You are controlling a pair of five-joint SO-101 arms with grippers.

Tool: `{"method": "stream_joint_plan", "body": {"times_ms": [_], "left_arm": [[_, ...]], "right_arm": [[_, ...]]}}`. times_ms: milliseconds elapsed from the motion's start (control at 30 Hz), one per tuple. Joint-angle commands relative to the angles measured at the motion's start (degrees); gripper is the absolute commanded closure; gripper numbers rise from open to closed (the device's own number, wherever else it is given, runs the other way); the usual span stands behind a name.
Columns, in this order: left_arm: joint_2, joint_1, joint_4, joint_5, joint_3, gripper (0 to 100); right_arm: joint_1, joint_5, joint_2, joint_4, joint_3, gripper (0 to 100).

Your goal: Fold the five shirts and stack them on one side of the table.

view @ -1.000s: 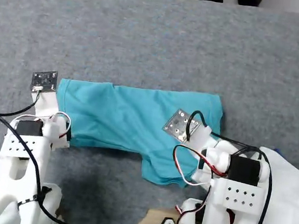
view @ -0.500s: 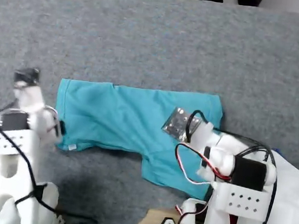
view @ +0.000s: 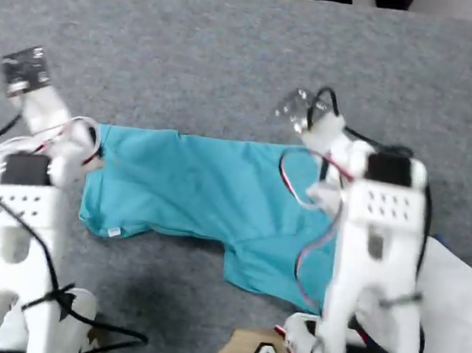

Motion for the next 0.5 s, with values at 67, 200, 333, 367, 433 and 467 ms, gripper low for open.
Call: {"method": "stream_joint_plan", "body": {"times_ms": [67, 200, 333, 367, 433, 467], "left_arm": [[17.36, 4.4, -11.87, 2.9, -3.16, 98], [34.77, 2.64, -16.53, 2.81, -8.97, 98], [47.6, -1.93, -15.3, 2.81, -17.32, 98], [49.01, -2.73, -13.54, 2.81, -19.52, 98], [50.24, -3.43, -9.85, 2.55, -23.12, 98], [50.51, -3.69, -8.7, 2.46, -24.35, 98]], "right_arm": [[-2.42, -6.68, 13.67, -10.64, -5.58, 99.3], [-2.15, -8.44, 23.08, -13.27, -7.69, 99.3], [0.04, -8.62, 31.08, -15.21, -11.03, 99.3], [1.1, -8.35, 33.1, -16.09, -11.91, 99.3], [2.15, -6.51, 37.67, -16.7, -13.67, 99.3], [2.77, -5.01, 40.22, -16.79, -14.55, 99.3]]}}
